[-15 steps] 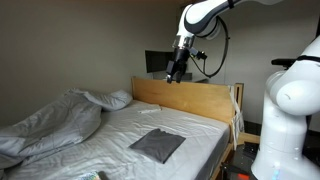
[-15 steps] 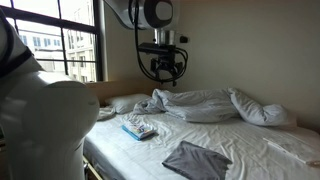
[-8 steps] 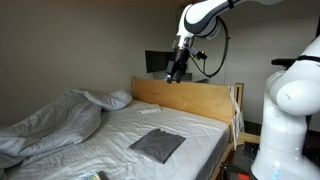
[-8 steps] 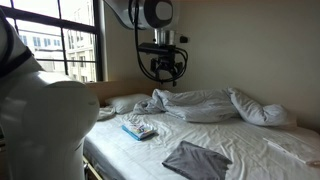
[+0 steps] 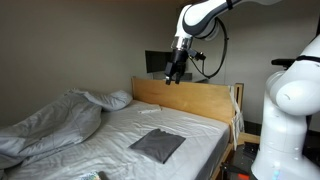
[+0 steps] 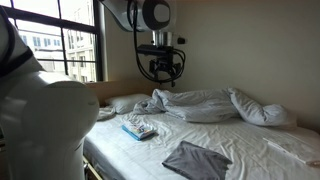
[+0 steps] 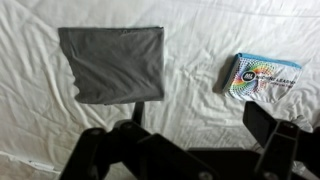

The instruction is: Fold the grey thing in half

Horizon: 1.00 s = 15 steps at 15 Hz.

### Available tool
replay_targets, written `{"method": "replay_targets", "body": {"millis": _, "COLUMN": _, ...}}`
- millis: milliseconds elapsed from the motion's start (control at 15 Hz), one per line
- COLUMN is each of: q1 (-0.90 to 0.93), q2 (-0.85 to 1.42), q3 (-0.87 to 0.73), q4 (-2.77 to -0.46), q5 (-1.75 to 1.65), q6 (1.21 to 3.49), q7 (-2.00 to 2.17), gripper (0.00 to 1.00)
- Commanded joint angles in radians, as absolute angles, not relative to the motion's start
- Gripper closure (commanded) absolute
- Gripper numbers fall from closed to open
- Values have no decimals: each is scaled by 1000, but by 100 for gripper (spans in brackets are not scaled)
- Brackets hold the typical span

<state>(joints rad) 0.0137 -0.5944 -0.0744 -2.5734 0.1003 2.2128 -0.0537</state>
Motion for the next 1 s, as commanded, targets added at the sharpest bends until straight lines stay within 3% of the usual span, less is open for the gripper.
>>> {"method": "replay_targets", "body": {"millis": 0, "q1": -1, "q2": -550, "q3": 22, "q4": -2587, "q5": 54, "q6": 2317, "q7": 37, "gripper": 0}}
{"method": "replay_targets", "body": {"millis": 533, "q1": 17, "q2": -319, "q3": 142, "q4": -2566, "q5": 0, "q6": 2521, "q7": 207, "gripper": 0}}
{"method": "replay_targets", "body": {"millis": 933, "q1": 47, "q2": -254, "q3": 130, "q4": -2552, "q5": 22, "q6": 2523, "q7": 182, "gripper": 0}}
